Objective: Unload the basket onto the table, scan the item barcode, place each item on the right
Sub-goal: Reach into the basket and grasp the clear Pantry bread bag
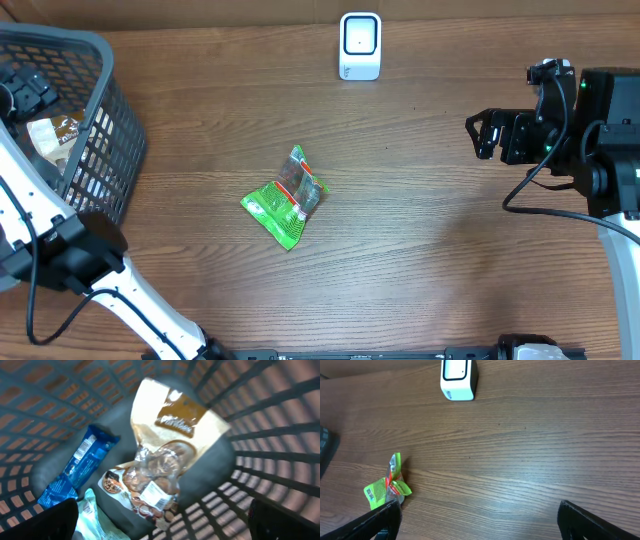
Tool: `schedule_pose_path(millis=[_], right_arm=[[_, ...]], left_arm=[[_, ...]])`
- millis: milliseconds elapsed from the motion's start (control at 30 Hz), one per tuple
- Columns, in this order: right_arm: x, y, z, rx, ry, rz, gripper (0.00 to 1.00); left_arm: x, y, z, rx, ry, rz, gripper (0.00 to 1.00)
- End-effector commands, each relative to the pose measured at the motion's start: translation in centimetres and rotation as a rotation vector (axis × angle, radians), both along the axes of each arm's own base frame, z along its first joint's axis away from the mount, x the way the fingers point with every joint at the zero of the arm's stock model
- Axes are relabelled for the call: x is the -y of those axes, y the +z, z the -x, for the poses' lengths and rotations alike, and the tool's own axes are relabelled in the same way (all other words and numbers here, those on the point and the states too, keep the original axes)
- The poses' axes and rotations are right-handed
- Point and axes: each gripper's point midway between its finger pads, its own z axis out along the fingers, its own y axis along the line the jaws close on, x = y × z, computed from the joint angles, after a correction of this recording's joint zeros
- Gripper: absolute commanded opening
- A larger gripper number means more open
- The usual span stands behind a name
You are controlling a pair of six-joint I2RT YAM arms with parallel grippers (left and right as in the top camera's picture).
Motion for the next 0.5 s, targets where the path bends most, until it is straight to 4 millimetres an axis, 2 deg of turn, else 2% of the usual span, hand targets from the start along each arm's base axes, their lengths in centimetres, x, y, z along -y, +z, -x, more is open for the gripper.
schedule_pose_path(millis=[0, 100, 333, 467], right_arm=[[-0.1, 1.2, -0.2, 0.032, 0.003, -0.006, 1.00], [-0.1, 1.2, -0.2, 0.032, 0.003, -0.006, 1.00], [-0.1, 1.2, -0.2, 0.032, 0.003, -0.006, 1.00], [-0.1, 1.2, -0.2, 0.032, 0.003, -0.006, 1.00]], left_arm=[[-1.4, -7.5, 0.2, -0.176, 0.021, 0.062, 1.00], [-1.6, -11.3, 0.0, -0.240, 0.017, 0.111, 1.00], [-1.8, -16.3, -0.5, -0.306, 0.004, 0.154, 0.99], [-1.2, -20.1, -0.2, -0.363, -0.006, 0.214, 0.84]])
